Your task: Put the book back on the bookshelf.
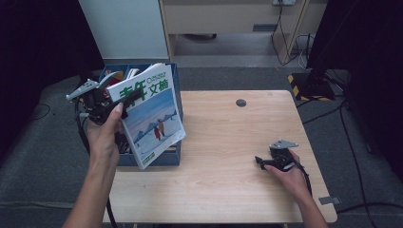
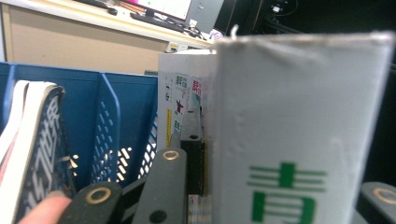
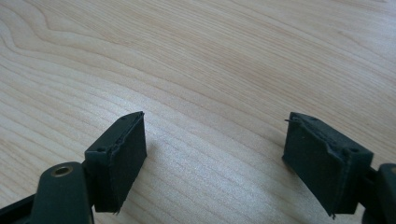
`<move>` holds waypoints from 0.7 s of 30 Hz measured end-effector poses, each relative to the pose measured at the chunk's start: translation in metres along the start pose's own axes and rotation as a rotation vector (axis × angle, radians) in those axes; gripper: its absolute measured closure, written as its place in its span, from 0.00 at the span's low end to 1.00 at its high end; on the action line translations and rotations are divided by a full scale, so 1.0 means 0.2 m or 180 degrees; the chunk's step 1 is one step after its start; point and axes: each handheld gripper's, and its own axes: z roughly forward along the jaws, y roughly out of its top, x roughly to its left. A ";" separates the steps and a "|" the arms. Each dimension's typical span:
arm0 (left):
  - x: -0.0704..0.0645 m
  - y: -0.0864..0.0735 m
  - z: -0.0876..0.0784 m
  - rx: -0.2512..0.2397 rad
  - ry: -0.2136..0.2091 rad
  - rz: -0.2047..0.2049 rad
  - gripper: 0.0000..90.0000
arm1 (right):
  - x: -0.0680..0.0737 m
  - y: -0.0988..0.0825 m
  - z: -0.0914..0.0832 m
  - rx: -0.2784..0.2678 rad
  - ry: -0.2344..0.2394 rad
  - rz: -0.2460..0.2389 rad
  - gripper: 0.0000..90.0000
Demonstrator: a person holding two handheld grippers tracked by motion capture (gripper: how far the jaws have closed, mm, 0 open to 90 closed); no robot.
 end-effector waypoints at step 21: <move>0.10 0.03 0.01 0.0033 0.0259 0.0054 0.81 | 0.00 0.00 0.00 0.0006 0.0003 -0.0008 0.24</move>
